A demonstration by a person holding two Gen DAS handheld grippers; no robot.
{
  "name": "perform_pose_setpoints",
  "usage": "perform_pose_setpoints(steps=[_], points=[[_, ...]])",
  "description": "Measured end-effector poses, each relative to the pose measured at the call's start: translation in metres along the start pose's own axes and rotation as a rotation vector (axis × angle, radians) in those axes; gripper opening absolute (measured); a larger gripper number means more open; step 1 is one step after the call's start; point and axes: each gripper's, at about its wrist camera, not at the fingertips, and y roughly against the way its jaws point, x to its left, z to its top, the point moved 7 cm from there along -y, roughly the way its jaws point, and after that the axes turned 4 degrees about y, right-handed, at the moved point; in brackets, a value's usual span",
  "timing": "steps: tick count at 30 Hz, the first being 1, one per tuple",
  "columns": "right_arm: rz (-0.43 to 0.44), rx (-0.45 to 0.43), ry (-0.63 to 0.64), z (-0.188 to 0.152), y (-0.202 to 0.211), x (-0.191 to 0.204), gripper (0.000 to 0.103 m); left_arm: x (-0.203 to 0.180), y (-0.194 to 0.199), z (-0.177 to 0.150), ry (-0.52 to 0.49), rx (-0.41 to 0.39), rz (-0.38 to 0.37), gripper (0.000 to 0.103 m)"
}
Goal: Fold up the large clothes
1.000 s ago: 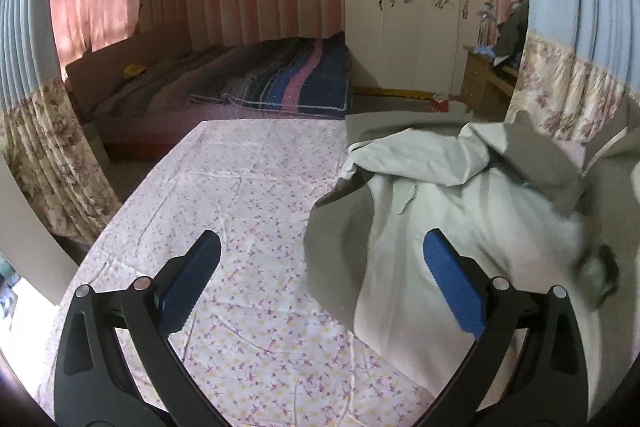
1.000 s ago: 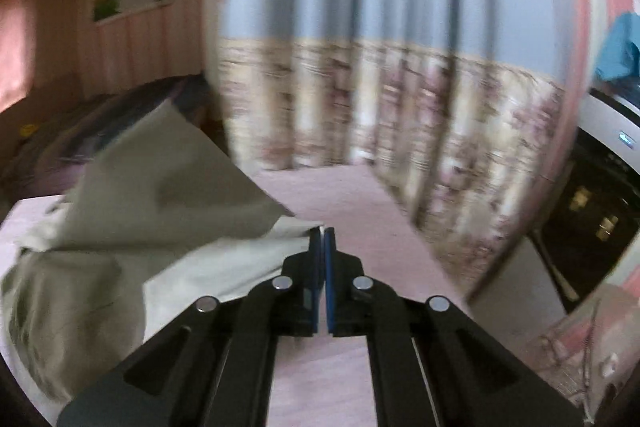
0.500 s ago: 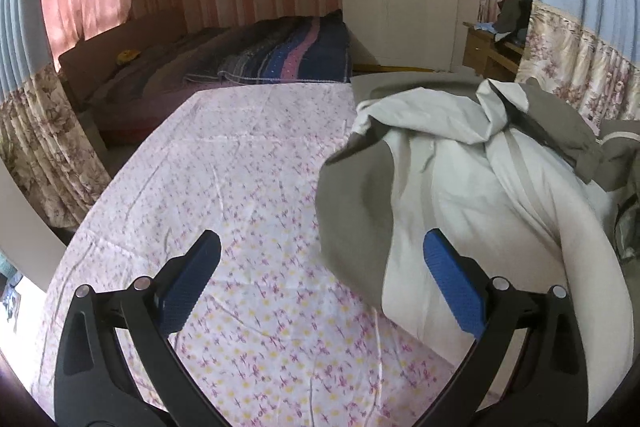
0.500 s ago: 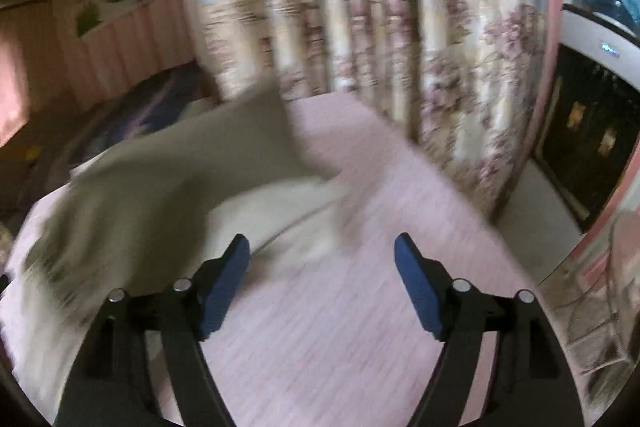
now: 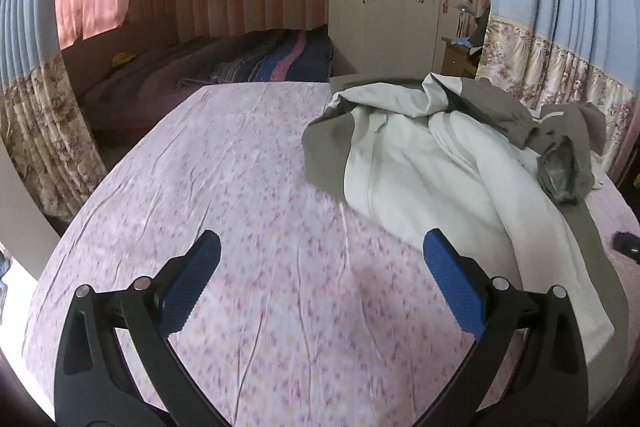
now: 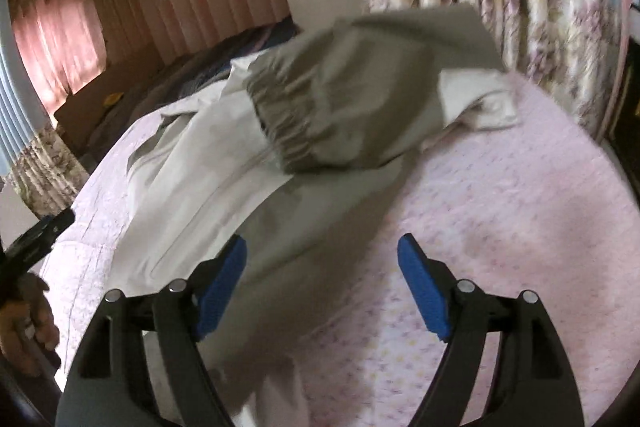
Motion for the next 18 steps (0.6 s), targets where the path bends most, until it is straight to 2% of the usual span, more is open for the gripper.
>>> perform_pose_setpoints(steps=[5, 6, 7, 8, 9, 10, 14, 18], points=[[0.055, 0.067, -0.003, -0.010, -0.022, 0.008, 0.077, 0.013, 0.005, -0.012, 0.032, 0.023, 0.020, 0.100], [0.067, 0.067, 0.004, -0.011, -0.022, 0.011, 0.068, 0.014, 0.005, -0.013, 0.039, 0.027, 0.020, 0.100], [0.069, 0.061, 0.023, -0.012, -0.022, 0.014, 0.046, 0.015, 0.005, -0.015, 0.053, 0.032, 0.015, 0.100], [0.057, 0.055, 0.038, -0.011, -0.022, 0.014, 0.036, 0.015, 0.003, -0.015, 0.058, 0.035, 0.014, 0.100], [0.052, 0.045, 0.050, -0.009, -0.020, 0.014, 0.021, 0.014, 0.002, -0.015, 0.062, 0.038, 0.013, 0.100], [0.062, 0.034, 0.054, -0.007, -0.017, 0.013, 0.015, 0.012, 0.001, -0.015, 0.063, 0.042, 0.011, 0.100], [0.061, -0.010, 0.099, 0.006, -0.006, 0.006, 0.007, 0.001, -0.002, -0.014, 0.047, 0.049, 0.003, 0.100], [-0.049, -0.118, 0.147, 0.043, 0.024, -0.022, 0.006, -0.009, -0.003, -0.008, 0.015, 0.044, 0.010, 0.100]])
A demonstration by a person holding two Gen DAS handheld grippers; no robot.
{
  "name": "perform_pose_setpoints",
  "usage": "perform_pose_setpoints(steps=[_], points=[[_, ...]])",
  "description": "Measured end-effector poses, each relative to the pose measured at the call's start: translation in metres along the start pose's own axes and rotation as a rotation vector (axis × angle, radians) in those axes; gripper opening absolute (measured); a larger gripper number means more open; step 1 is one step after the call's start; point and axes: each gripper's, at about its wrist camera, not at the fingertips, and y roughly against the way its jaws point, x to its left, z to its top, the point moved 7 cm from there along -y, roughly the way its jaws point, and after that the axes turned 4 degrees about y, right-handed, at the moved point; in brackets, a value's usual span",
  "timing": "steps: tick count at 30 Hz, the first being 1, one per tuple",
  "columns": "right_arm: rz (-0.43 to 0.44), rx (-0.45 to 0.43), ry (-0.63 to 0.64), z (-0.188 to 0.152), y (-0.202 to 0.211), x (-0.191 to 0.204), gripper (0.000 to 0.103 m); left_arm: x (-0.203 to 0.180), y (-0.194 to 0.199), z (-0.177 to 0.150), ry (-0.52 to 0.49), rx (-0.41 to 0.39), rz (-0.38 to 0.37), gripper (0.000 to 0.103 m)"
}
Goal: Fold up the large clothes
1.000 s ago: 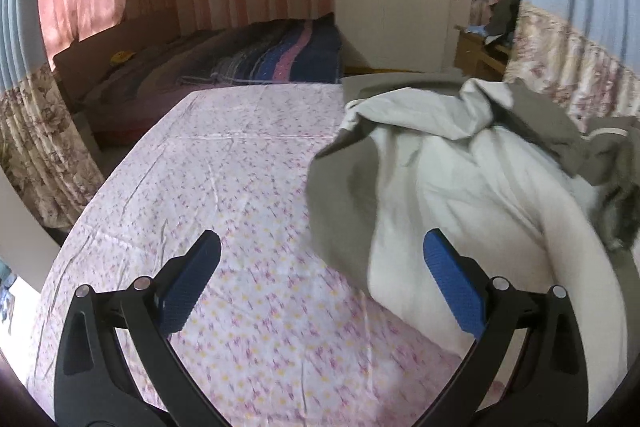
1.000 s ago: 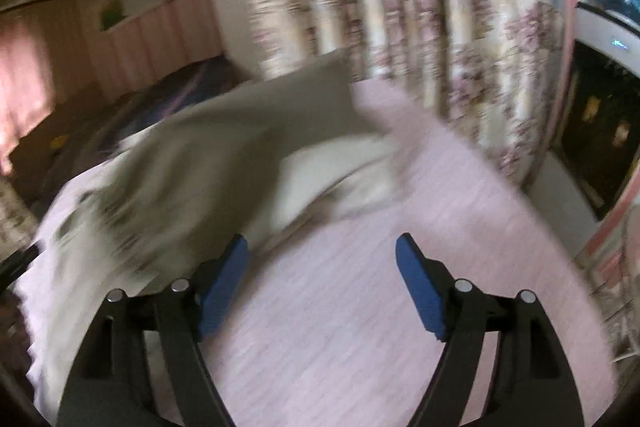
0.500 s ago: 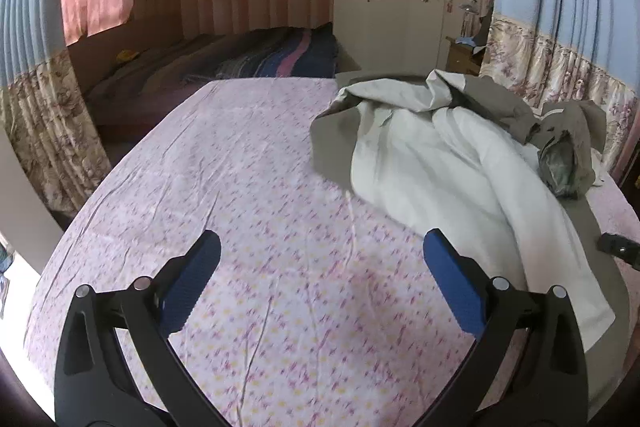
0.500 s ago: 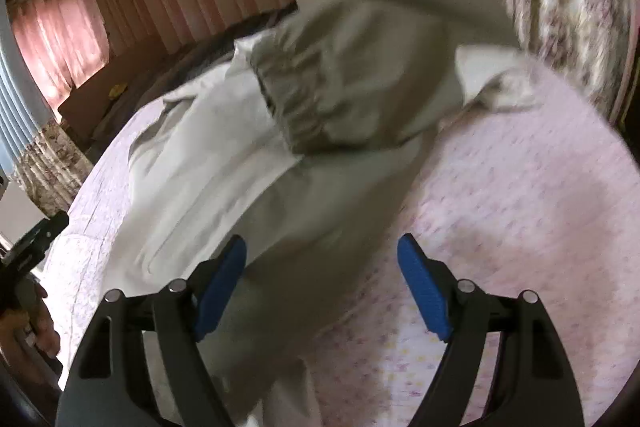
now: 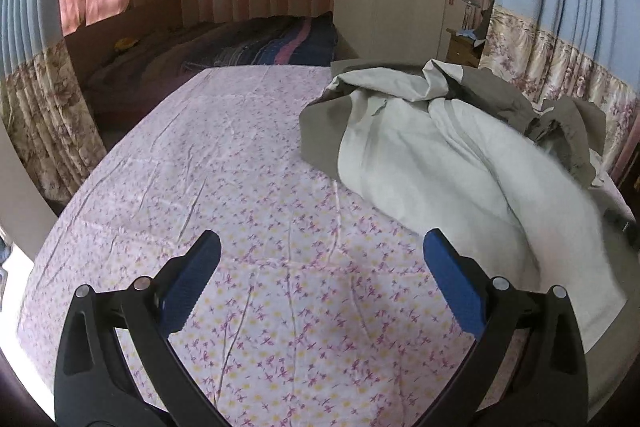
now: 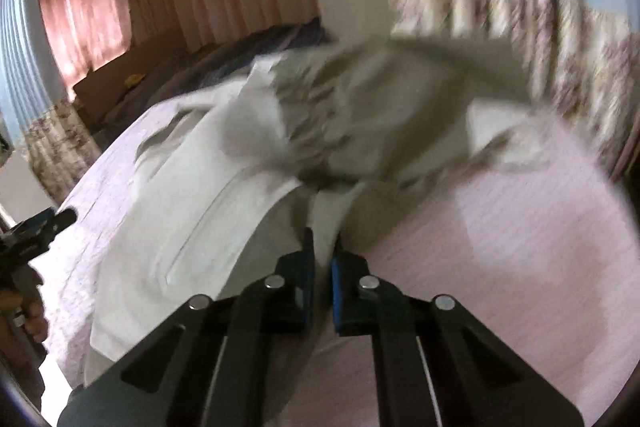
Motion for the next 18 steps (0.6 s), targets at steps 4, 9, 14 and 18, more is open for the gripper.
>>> perform_pose_setpoints(steps=[4, 9, 14, 18], points=[[-0.165, -0.072, 0.080, 0.039, 0.012, -0.057, 0.006, -0.007, -0.001, 0.012, -0.031, -0.009, 0.011, 0.100], [-0.321, -0.052, 0.154, 0.061, -0.010, -0.133, 0.006, -0.013, -0.015, 0.026, -0.045, -0.004, 0.013, 0.100], [-0.334, 0.020, 0.192, 0.045, -0.049, -0.171, 0.009, -0.024, -0.050, 0.027, -0.066, 0.066, -0.007, 0.100], [-0.363, 0.026, 0.208, 0.032, -0.055, -0.166, 0.021, -0.039, -0.075, 0.019, -0.057, 0.133, -0.058, 0.100]])
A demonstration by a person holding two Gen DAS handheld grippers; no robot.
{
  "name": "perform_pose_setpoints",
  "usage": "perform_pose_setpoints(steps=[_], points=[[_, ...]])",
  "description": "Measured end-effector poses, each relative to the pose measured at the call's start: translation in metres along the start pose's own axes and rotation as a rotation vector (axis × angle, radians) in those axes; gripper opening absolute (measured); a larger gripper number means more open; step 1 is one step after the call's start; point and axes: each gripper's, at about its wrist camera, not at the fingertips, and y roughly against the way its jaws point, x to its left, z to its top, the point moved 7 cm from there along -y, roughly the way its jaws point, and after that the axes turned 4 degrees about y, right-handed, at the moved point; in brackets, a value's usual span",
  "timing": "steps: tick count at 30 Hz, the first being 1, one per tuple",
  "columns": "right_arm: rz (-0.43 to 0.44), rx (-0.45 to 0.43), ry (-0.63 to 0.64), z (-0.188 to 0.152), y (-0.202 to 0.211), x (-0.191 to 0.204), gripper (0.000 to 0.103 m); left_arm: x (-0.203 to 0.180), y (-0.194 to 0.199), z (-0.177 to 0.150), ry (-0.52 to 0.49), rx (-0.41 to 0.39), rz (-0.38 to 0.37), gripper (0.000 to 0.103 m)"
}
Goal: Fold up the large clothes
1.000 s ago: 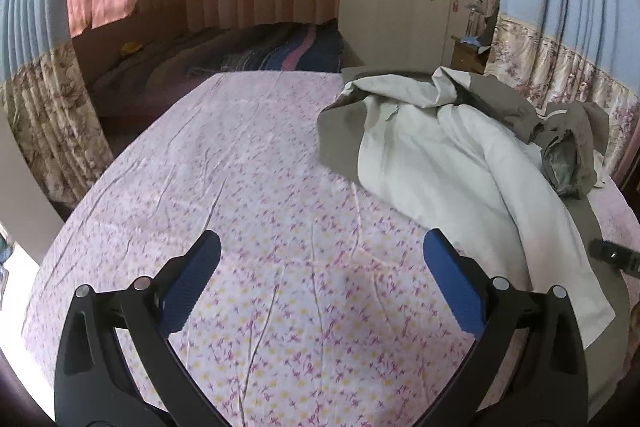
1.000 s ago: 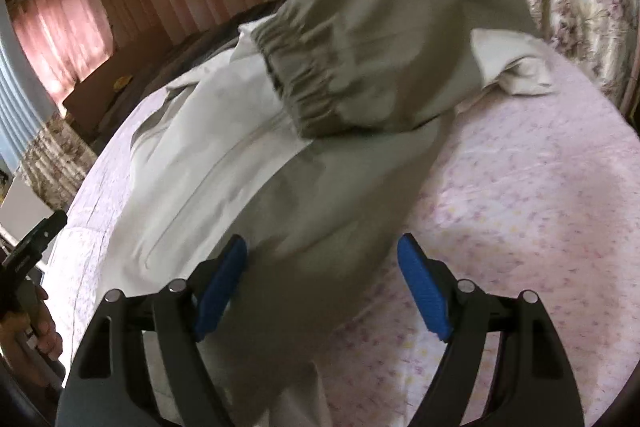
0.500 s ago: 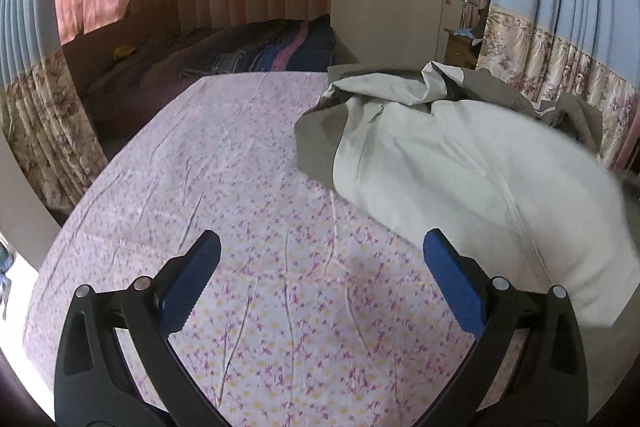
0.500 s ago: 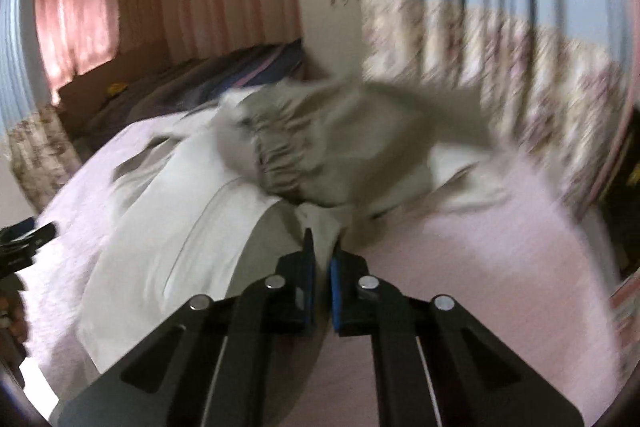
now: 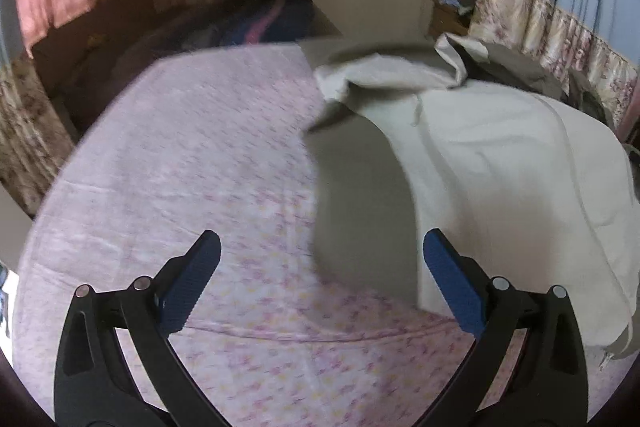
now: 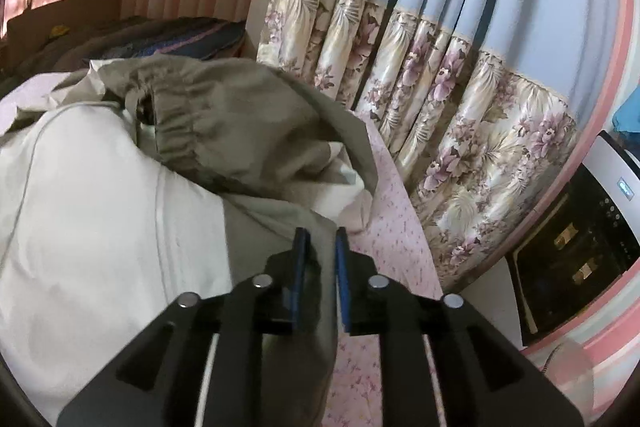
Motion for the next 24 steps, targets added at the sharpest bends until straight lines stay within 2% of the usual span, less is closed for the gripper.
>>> perform_pose_setpoints(steps=[2, 5, 6, 10, 14, 20, 24], points=[[-0.005, 0.000, -0.018, -0.005, 0.001, -0.004, 0.025, -0.007, -0.010, -0.006, 0.013, 0.015, -0.017, 0.100], [-0.020, 0.007, -0.043, -0.013, 0.007, -0.012, 0.047, -0.011, -0.021, -0.010, 0.033, 0.036, -0.018, 0.100], [-0.028, 0.009, -0.050, -0.016, 0.010, -0.014, 0.062, -0.012, -0.024, -0.010, 0.043, 0.039, -0.022, 0.100], [-0.032, 0.011, -0.077, -0.026, 0.028, -0.019, 0.088, -0.020, -0.035, -0.007, 0.038, 0.049, -0.034, 0.099], [-0.038, 0.020, -0.091, -0.042, 0.056, -0.020, 0.092, -0.032, -0.039, -0.011, 0.019, 0.068, -0.046, 0.088], [0.010, 0.067, -0.149, -0.065, 0.073, -0.022, 0.094, -0.032, -0.031, -0.017, 0.049, 0.064, -0.062, 0.093], [0.053, 0.089, -0.140, -0.069, 0.070, -0.015, 0.094, -0.033, -0.033, -0.017, 0.041, 0.068, -0.050, 0.092]])
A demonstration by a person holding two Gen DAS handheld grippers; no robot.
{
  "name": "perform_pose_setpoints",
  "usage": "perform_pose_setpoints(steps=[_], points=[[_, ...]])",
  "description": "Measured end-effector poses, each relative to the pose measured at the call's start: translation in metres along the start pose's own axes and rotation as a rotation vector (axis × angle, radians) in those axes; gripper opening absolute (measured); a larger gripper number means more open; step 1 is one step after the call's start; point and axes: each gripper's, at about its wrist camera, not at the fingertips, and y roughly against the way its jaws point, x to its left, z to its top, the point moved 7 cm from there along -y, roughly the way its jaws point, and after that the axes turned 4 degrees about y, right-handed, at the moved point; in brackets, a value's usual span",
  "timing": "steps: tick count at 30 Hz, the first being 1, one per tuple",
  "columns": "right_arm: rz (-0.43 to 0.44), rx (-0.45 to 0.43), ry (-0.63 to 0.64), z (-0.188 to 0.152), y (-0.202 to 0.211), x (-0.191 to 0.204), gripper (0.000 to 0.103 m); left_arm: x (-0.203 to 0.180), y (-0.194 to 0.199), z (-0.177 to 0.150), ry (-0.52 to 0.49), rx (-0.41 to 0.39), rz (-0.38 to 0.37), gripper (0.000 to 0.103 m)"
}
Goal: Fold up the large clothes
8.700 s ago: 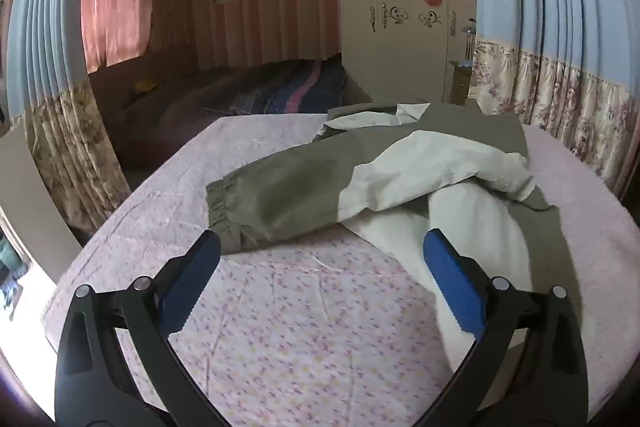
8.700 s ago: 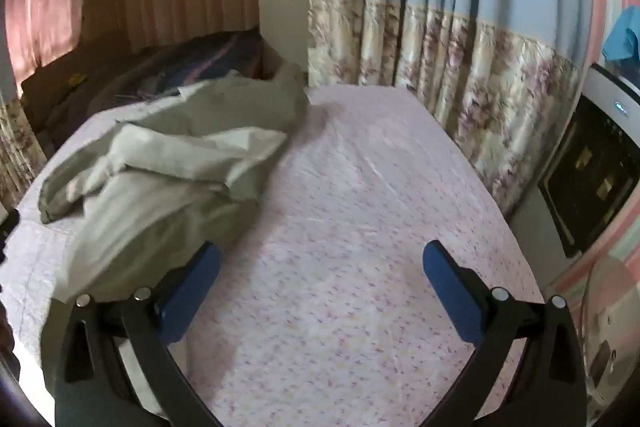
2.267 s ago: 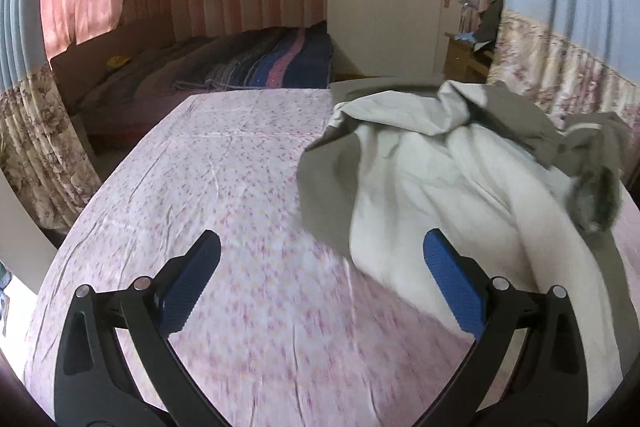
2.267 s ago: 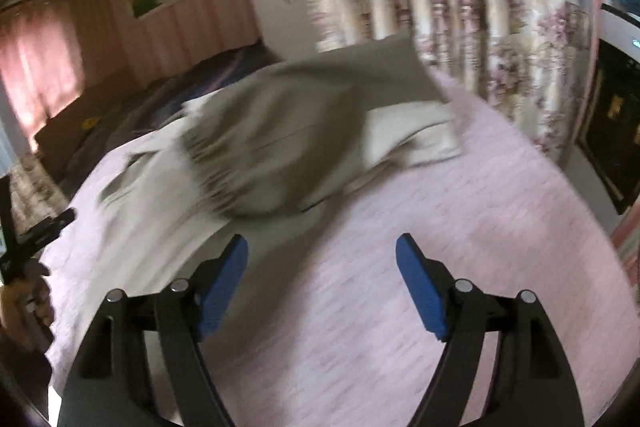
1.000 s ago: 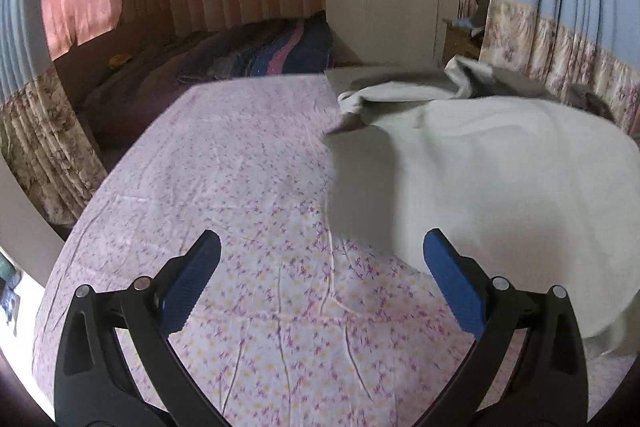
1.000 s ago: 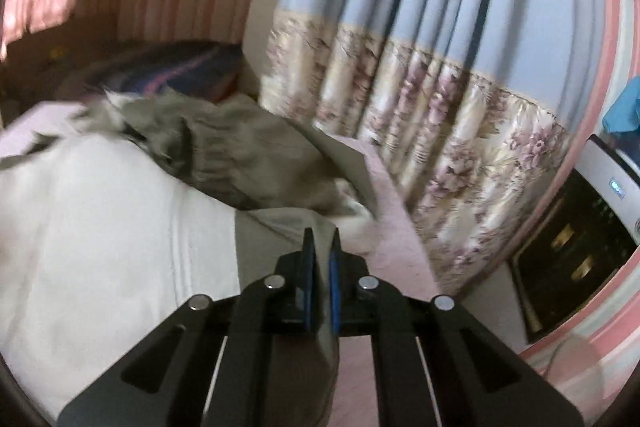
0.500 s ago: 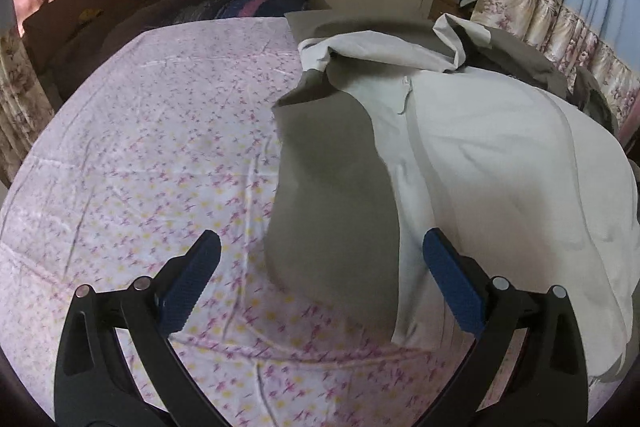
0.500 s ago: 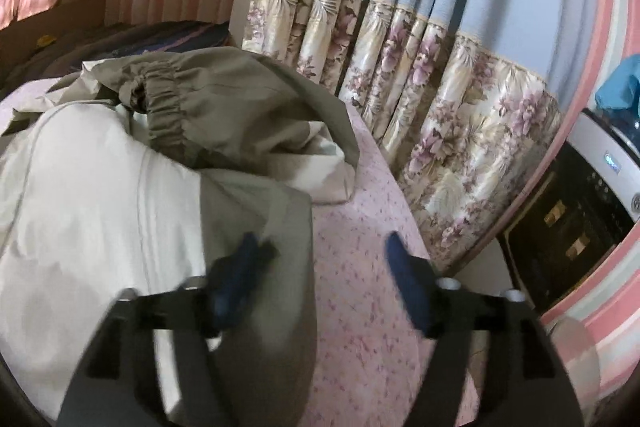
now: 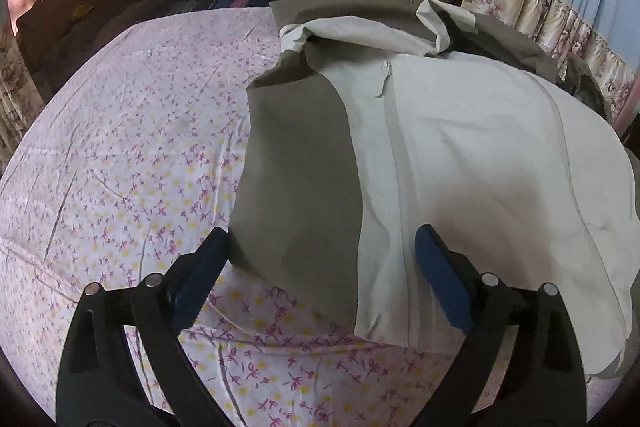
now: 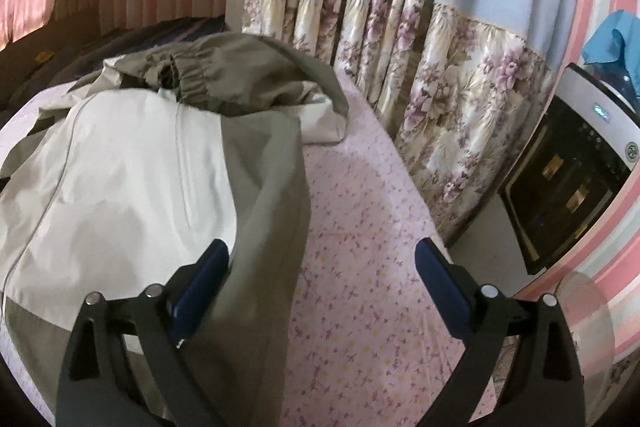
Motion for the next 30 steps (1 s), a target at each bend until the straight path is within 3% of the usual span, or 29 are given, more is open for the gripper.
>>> perform_pose_setpoints(steps=[5, 6, 7, 9, 12, 13, 14, 15, 21, 30], points=[[0.051, 0.013, 0.036, -0.001, -0.005, 0.018, 0.094, -0.005, -0.004, 0.000, -0.020, 0.007, 0.005, 0.084], [0.058, 0.022, 0.042, -0.002, -0.008, 0.021, 0.089, -0.005, -0.004, 0.000, -0.020, 0.007, 0.002, 0.083], [0.076, 0.037, 0.049, -0.004, -0.012, 0.026, 0.080, -0.006, -0.004, 0.001, -0.019, 0.003, 0.000, 0.079], [0.096, 0.064, 0.049, -0.007, -0.019, 0.031, 0.034, -0.008, -0.004, 0.000, -0.020, 0.003, -0.012, 0.071], [0.130, 0.078, 0.016, -0.010, -0.026, 0.034, 0.016, -0.012, -0.004, 0.000, -0.003, 0.009, -0.052, 0.051], [0.138, 0.073, -0.002, -0.010, -0.026, 0.034, 0.010, -0.012, -0.003, 0.002, -0.006, 0.002, -0.042, 0.040], [0.141, 0.067, -0.010, -0.009, -0.025, 0.034, 0.008, -0.013, -0.002, 0.002, -0.006, -0.001, -0.044, 0.019], [0.146, 0.062, -0.015, -0.007, -0.025, 0.035, 0.004, -0.011, 0.001, 0.005, -0.001, -0.004, -0.054, 0.013], [0.209, -0.009, -0.062, 0.015, 0.001, 0.033, 0.002, -0.007, 0.035, 0.022, -0.004, -0.043, -0.095, 0.006], [0.295, -0.161, -0.064, 0.061, 0.063, 0.043, 0.001, -0.026, 0.139, 0.066, -0.118, -0.196, -0.093, 0.005]])
